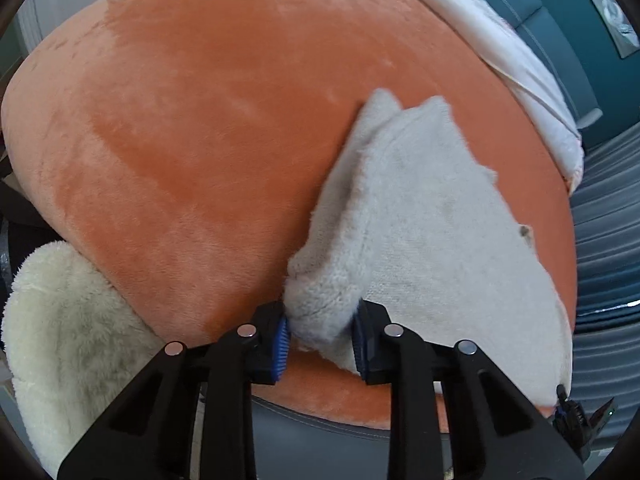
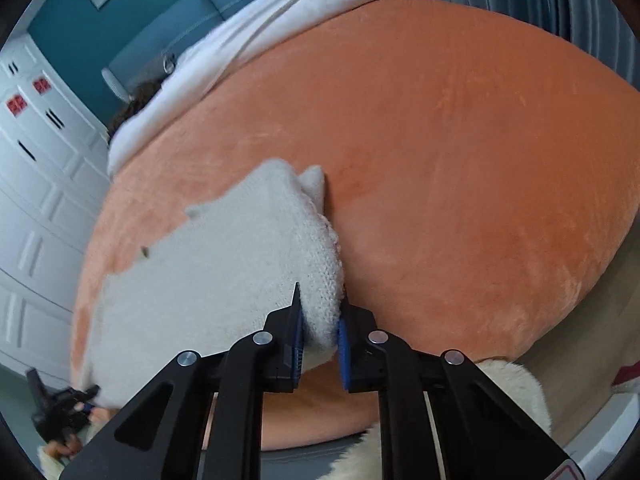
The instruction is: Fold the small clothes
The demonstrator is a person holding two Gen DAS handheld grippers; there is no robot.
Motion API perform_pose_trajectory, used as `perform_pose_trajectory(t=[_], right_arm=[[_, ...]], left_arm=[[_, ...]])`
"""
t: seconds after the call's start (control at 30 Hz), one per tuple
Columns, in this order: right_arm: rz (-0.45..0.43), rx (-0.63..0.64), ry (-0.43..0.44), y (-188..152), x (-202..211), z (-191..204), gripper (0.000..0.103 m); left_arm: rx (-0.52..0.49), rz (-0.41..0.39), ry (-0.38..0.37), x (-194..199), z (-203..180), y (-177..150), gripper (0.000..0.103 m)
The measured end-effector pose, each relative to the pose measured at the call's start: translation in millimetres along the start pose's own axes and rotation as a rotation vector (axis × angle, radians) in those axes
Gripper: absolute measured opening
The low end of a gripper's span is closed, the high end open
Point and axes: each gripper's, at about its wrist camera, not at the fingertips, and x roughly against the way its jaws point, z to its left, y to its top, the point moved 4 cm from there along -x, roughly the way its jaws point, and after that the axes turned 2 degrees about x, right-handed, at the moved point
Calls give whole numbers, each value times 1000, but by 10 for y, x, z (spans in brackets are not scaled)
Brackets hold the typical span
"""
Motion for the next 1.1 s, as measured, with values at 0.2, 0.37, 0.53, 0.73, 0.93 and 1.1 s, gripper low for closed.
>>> perform_pose_trajectory(t=[0.2, 0.37, 0.53, 0.73, 0.93, 1.1], right_arm=[[120, -36, -53, -134, -324, -142, 18], [-13, 36, -130, 161, 19, 20, 48], [19, 111, -72, 536, -378, 372, 54], [93, 139, -130, 609, -835, 499, 11], [7, 63, -92, 759, -645, 258, 6], [69, 101, -193, 664, -836, 222, 12]], left_arm=[[-95, -37, 46, 69, -151, -23, 30], [-212, -206, 44, 564, -491, 151, 59], [-293, -189, 20, 194, -933, 504, 77], [-310, -82, 130, -382, -919, 598, 31], [-241, -77, 135, -368, -652, 705, 9], [-291, -84, 169, -375, -747, 700, 12]])
